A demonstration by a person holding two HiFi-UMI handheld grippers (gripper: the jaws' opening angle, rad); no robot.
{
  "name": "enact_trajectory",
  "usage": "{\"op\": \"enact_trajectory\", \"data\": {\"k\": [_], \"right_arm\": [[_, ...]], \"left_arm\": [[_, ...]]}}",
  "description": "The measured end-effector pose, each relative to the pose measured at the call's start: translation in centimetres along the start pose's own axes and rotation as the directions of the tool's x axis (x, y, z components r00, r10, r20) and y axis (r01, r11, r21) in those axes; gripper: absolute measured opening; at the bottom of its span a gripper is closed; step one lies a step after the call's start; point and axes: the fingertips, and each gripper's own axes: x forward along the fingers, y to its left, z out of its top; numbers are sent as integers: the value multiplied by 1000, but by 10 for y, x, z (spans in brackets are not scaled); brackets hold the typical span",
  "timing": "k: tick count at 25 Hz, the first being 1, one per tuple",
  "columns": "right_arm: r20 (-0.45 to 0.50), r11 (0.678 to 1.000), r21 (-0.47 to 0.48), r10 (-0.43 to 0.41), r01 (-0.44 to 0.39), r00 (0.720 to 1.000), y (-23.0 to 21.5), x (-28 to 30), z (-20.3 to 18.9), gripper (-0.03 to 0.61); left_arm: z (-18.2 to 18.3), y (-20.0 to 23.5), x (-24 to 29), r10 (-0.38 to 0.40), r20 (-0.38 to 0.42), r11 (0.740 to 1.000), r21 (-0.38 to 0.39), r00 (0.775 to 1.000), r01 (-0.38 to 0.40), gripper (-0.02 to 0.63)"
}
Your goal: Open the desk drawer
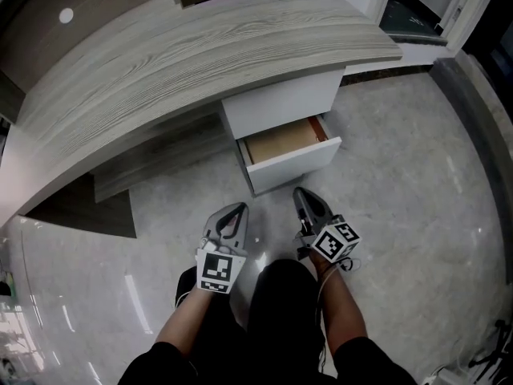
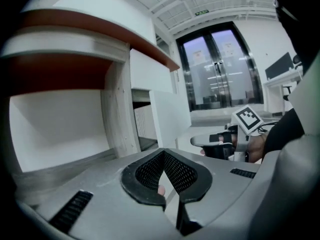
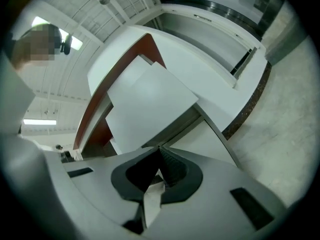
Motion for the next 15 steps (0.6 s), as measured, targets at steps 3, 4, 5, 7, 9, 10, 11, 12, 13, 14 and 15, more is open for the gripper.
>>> {"op": "enact_trajectory", "data": {"k": [3, 4, 5, 7, 9, 10, 11, 12, 13, 14, 15], "right_arm": [[-30, 998, -63, -23, 21, 999, 1, -6, -2, 6], [-29, 997, -73, -28, 26, 999, 0, -8, -1, 6], [-25, 996, -82, -33, 31, 999, -1, -11, -1, 6], [-24, 994, -104, -37, 34, 999, 0, -13, -1, 6], [-42, 989, -141, -42, 36, 998, 2, -13, -1, 6], [-54, 986, -163, -45, 36, 998, 3, -12, 0, 6], [-66, 982, -185, -48, 35, 997, 4, -12, 1, 6], [-76, 978, -206, -50, 34, 996, 5, -11, 2, 6], [-84, 974, -224, -51, 31, 995, 6, -9, 3, 6], [-90, 971, -237, -51, 28, 995, 6, -8, 4, 6], [-95, 969, -245, -49, 25, 994, 7, -6, 4, 6]], "left_arm": [[28, -4, -11, -124, -71, 982, 137, 990, 133, 3], [38, -6, -13, -161, -116, 967, 180, 980, 180, 3], [49, -6, -14, -177, -154, 954, 217, 972, 208, 3], [73, 0, -14, -169, -196, 936, 276, 966, 220, 3], [95, 4, -12, -153, -210, 922, 321, 966, 216, 3], [104, 5, -10, -146, -214, 915, 342, 966, 214, 5], [111, 6, -8, -139, -217, 907, 363, 966, 213, 5], [117, 7, -6, -133, -221, 899, 384, 966, 211, 5], [124, 8, -4, -125, -223, 890, 405, 967, 209, 5], [131, 9, -2, -117, -223, 881, 427, 968, 205, 5], [137, 11, 0, -110, -227, 869, 451, 968, 204, 6]]}}
